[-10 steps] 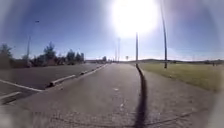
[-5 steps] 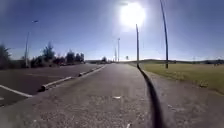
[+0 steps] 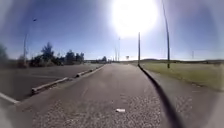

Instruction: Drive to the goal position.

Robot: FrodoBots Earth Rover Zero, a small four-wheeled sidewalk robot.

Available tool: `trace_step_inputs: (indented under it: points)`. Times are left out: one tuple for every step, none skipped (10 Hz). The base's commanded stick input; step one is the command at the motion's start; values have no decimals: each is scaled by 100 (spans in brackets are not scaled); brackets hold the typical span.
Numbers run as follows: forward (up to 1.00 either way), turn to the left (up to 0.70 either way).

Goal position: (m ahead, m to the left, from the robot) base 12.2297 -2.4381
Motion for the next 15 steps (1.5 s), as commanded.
trace_step_inputs:
  points:
    - [100,0]
    - [100,0]
    - [100,0]
    - [100,0]
    - [100,0]
    - [100,0]
    - [100,0]
    - [100,0]
    - [100,0]
    - [100,0]
    - [100,0]
    - [100,0]
    - [100,0]
    - [100,0]
    - [100,0]
